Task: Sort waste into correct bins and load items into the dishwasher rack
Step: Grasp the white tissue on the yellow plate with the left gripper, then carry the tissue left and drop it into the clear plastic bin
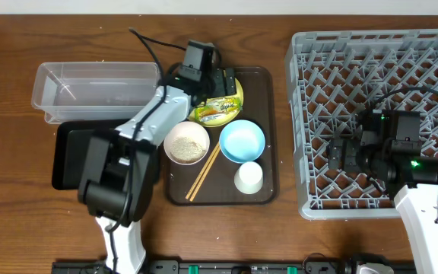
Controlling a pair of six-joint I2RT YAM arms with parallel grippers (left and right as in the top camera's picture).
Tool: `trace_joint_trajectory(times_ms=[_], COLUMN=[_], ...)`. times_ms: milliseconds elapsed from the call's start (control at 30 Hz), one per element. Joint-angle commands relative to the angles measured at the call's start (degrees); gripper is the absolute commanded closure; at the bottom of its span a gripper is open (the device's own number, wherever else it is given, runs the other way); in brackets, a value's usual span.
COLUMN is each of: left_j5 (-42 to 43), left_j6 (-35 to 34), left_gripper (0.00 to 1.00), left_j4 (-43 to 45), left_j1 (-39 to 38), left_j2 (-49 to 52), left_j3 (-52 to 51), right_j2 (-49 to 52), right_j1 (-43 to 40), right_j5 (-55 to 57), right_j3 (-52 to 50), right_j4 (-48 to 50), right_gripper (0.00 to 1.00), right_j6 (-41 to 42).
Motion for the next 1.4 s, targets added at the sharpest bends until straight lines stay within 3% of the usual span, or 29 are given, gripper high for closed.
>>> trace_joint_trajectory(times_ms=[0, 600, 967, 1367], left_j5=[-0.1, -0.3, -0.3, -0.3], left_j6=[-0.9, -0.9, -0.9, -0.2], left_gripper=[0.00, 0.23, 0.59, 0.90], left_j4=[2.3, 6.3, 6.8, 6.5], left_j1=[-0.7, -1.0, -1.0, 0.0], left_j2=[2.2, 8.3, 8.3, 6.7], left_j3=[0.9, 0.9, 0.9, 0.9], right_j2=[-0.2, -0.2, -0.2, -0.2], right_j1=[0.6, 0.6, 0.6, 0.6], right_j5=[-0.5, -0.5, -0.5, -0.5], right_j3=[1.2, 1.2, 1.2, 1.2], right_j4=[-0.3, -0.3, -0.3, -0.4], right_gripper=[0.01, 0.01, 0.01, 0.01], right_j6=[0.6, 0.6, 0.6, 0.6])
